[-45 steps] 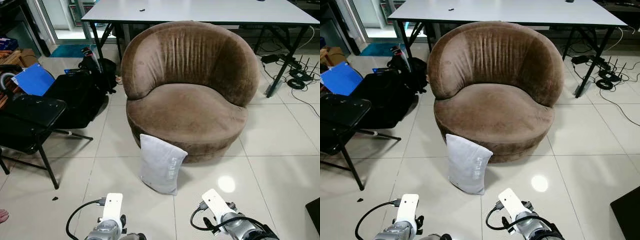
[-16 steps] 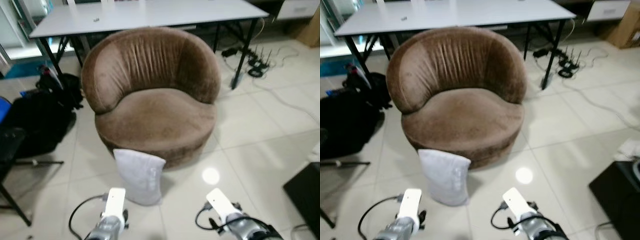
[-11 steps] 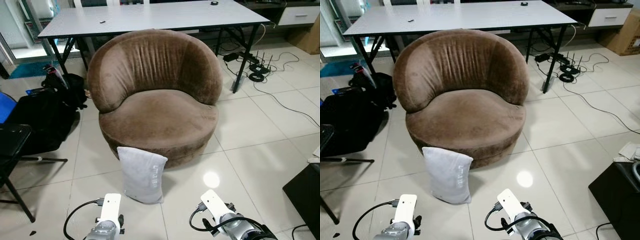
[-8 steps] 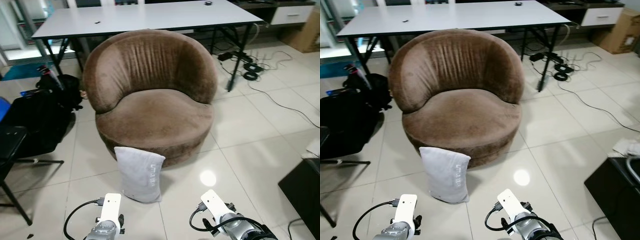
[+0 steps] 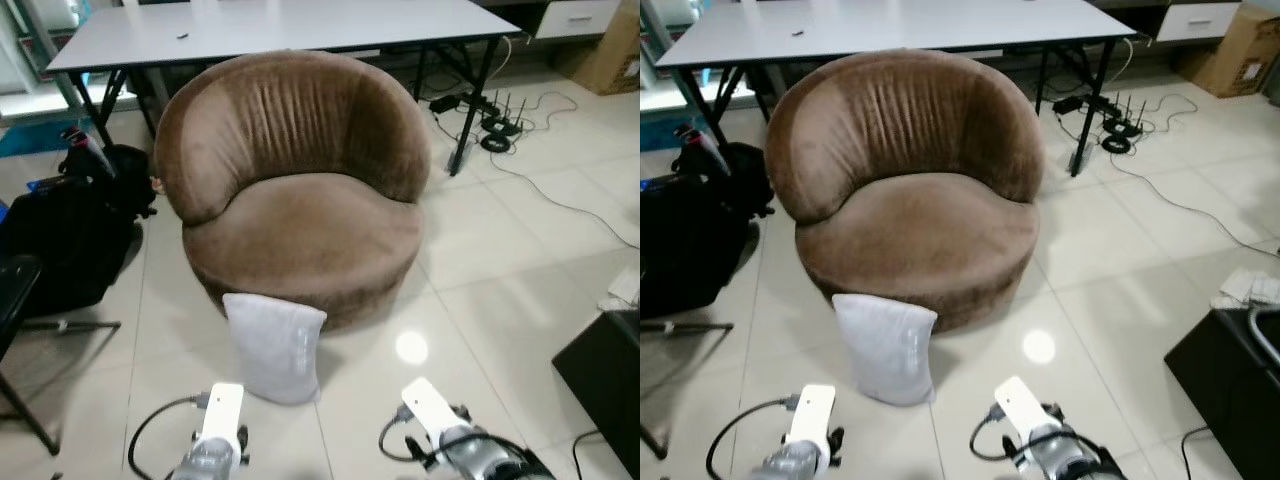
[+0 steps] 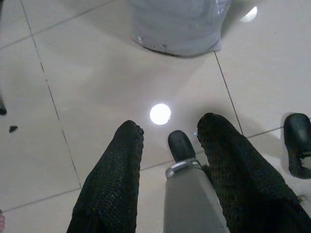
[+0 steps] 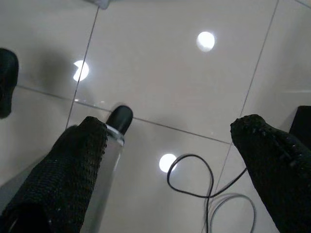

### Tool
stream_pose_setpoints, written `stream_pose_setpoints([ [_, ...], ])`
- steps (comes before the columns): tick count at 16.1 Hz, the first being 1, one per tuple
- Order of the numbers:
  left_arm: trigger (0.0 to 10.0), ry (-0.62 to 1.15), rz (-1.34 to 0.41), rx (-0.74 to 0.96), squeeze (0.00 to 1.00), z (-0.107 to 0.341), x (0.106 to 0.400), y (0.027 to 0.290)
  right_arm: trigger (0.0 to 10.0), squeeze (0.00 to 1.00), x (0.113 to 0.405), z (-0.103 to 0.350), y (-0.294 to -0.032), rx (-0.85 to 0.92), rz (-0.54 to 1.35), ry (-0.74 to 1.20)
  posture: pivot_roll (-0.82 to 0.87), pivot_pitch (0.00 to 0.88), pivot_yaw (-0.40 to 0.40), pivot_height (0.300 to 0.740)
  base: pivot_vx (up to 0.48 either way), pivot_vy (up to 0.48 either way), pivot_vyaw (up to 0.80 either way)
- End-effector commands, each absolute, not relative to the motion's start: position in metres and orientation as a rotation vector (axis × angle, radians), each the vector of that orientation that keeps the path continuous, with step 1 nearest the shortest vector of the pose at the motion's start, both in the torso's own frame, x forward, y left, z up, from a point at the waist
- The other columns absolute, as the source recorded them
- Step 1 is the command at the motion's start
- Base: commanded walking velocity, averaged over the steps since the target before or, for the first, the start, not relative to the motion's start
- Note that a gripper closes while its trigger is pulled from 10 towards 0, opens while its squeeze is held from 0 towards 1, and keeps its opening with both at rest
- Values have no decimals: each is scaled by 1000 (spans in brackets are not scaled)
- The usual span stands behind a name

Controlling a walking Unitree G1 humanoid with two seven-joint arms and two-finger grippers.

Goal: Move the pillow to the sofa from floor

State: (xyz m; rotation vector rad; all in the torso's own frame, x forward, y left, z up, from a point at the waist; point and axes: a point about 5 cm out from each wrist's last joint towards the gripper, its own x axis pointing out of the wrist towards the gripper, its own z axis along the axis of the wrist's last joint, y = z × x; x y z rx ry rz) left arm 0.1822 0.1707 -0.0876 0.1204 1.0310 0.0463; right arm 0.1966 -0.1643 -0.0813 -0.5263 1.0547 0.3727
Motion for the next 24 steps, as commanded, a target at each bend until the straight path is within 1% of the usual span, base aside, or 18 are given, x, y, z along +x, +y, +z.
stream_pose_setpoints([
  [1, 10000, 1016, 61, 127, 0, -85, 186, 172, 10000, 0, 202, -78, -166, -539, 367, 1042, -167, 0, 41, 740, 469, 0, 0],
  [15, 10000, 1010, 66, 118, 0, -85, 187, 172, 10000, 0, 203, -78, -165, -542, 373, 1032, -168, 0, 38, 740, 479, 0, 0],
  [24, 10000, 1010, 60, 133, 0, -85, 186, 172, 10000, 0, 203, -78, -165, -553, 389, 1019, -171, 0, 42, 740, 0, 0, 0],
])
